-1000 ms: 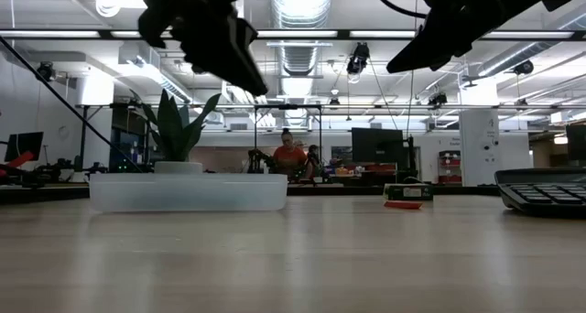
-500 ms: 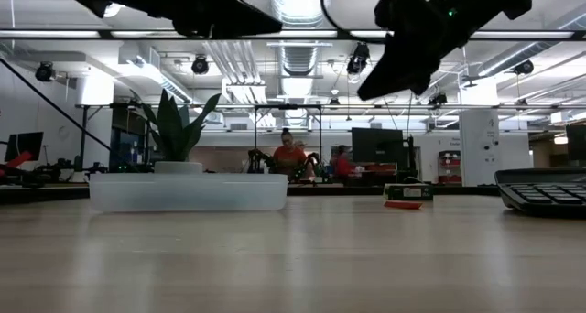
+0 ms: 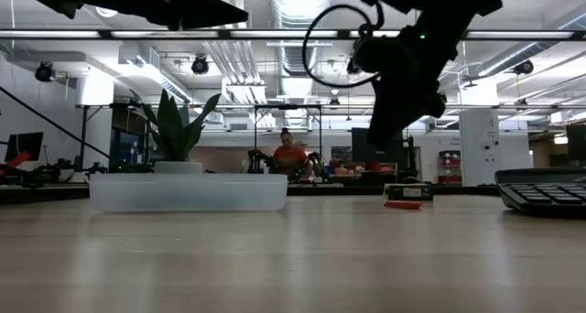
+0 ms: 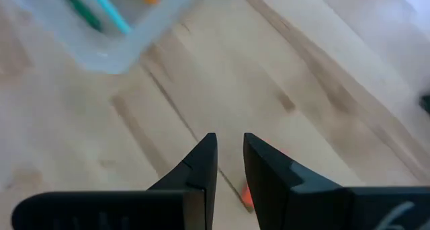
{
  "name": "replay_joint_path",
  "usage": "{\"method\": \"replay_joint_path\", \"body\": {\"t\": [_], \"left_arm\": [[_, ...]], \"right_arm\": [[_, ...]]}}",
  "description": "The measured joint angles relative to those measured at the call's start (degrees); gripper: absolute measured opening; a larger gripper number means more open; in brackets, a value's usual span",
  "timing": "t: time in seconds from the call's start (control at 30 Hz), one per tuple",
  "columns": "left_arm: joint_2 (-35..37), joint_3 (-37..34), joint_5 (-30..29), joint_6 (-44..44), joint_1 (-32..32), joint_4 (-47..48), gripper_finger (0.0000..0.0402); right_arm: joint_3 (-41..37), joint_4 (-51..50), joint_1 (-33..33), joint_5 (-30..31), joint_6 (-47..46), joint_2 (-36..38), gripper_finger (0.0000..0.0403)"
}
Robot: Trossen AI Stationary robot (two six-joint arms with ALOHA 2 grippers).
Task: Pack school essentials
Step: Put the orange eraser into the blue supply box
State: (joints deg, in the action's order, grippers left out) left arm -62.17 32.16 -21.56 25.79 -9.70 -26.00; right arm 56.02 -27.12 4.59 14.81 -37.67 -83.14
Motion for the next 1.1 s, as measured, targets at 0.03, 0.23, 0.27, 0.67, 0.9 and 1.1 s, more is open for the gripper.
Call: {"method": "replay_joint_path", "body": {"t": [0.03, 0.23, 0.27, 0.67, 0.9, 1.1], "left_arm": [[0.6, -0.3, 0.0, -0.3, -0.1, -0.4, 0.0077], [4.4, -1.2, 0.0, -2.8, -0.3, -0.1, 0.0077], [4.7, -1.3, 0.0, -3.0, -0.3, 0.0, 0.0077], [6.0, -2.6, 0.0, -2.9, -0.3, -0.6, 0.0077], [6.0, -2.6, 0.0, -2.9, -0.3, -0.4, 0.0077], [6.0, -2.6, 0.0, -2.9, -0.3, -0.5, 0.0077]], "right_arm": [[1.3, -2.4, -0.3, 0.0, -1.5, -1.0, 0.0063], [7.3, -16.5, -2.3, -0.3, -6.5, -7.0, 0.0063], [8.0, -17.8, -2.7, -0.9, -6.7, -7.8, 0.0063], [11.1, -19.2, -4.0, -8.9, -2.8, -14.3, 0.01], [10.5, -19.0, -4.7, -8.8, -2.8, -14.6, 0.0169], [10.0, -18.8, -5.2, -8.8, -2.8, -14.9, 0.0199]]}}
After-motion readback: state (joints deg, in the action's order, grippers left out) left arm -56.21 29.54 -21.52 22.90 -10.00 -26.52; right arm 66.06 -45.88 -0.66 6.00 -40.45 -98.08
